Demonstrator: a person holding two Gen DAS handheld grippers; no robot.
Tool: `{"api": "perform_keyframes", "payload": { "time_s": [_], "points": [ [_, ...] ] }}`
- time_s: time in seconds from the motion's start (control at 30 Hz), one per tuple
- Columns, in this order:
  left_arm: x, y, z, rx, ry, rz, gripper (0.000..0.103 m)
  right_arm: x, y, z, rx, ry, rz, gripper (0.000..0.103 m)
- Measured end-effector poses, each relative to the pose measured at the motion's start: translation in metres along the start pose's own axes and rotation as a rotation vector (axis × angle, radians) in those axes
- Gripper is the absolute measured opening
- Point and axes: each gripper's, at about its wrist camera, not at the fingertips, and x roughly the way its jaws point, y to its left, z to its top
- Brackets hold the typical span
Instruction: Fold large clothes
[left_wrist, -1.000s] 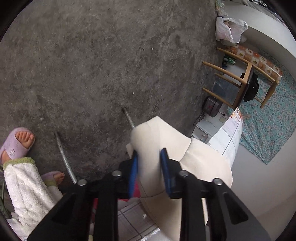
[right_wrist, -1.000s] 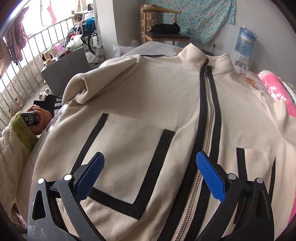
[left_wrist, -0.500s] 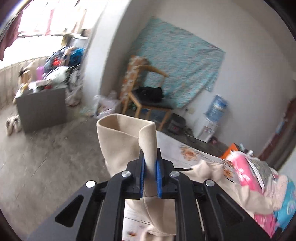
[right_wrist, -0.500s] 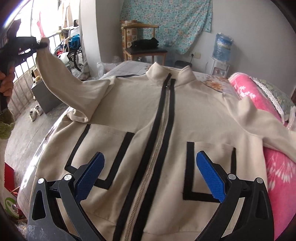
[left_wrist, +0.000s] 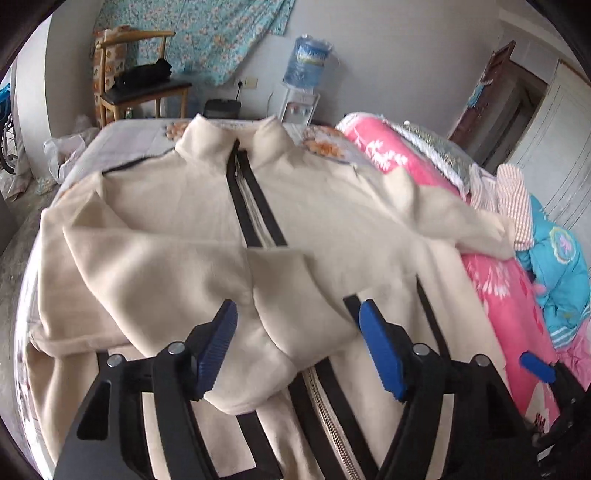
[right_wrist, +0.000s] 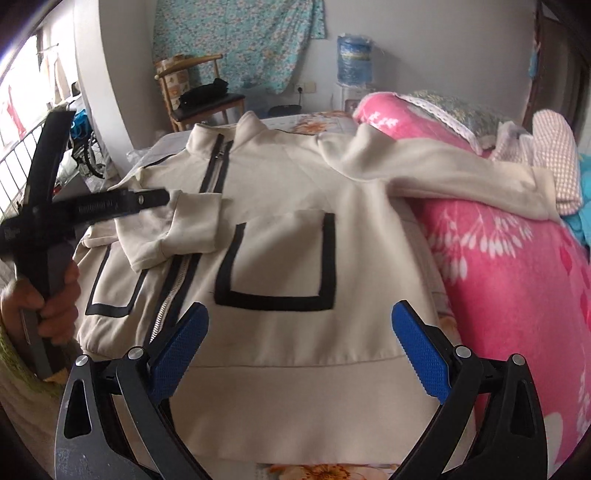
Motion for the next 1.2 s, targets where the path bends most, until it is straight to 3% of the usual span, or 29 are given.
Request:
{"api": "perform_keyframes", "payload": {
  "time_s": [0.13, 0.33, 0.4, 0.57, 0.7, 0.77, 0.9, 1.0, 1.03, 1.07, 1.2],
  "points": [
    [-0.023, 0.008, -0.019, 0.003, -0.035, -0.063, 0.073, 0.003, -0.022, 0.003, 0.04, 0.008, 0.001, 0.095],
    [-0.07, 0.023, -0.025, 0.035, -0.114, -0.035, 0.076, 0.007, -0.025, 0.03, 0.077, 0.01, 0.111, 0.091],
    [-0.078, 0.039, -0.031, 0.009, -0.131, 0.032, 0.076, 0.007, -0.012, 0.043, 0.043, 0.0, 0.167, 0.091],
    [-0.065, 0.079, -0.045, -0.021, -0.078, 0.352, 0.075, 0.043, 0.031, 0.075, -0.015, 0.071, 0.386, 0.089],
    [-0.054, 0.101, -0.058, -0.03, -0.042, 0.473, 0.065, 0.107, 0.05, 0.094, 0.057, 0.234, 0.513, 0.075],
    [-0.05, 0.109, -0.061, -0.03, -0.031, 0.514, 0.062, 0.136, 0.054, 0.099, 0.089, 0.311, 0.506, 0.069],
    [-0.044, 0.123, -0.064, -0.035, -0.024, 0.546, 0.051, 0.179, 0.064, 0.1, 0.074, 0.402, 0.464, 0.045],
    [-0.039, 0.131, -0.065, -0.042, -0.011, 0.554, 0.043, 0.179, 0.072, 0.101, 0.015, 0.396, 0.436, 0.035],
    [-0.038, 0.133, -0.065, -0.045, -0.008, 0.555, 0.042, 0.179, 0.075, 0.101, -0.008, 0.4, 0.423, 0.022],
    [-0.037, 0.136, -0.066, -0.049, -0.005, 0.552, 0.041, 0.178, 0.078, 0.099, -0.025, 0.415, 0.429, 0.015],
    [-0.036, 0.143, -0.067, -0.068, -0.003, 0.544, 0.04, 0.17, 0.09, 0.095, -0.135, 0.383, 0.363, 0.002]
  ]
}}
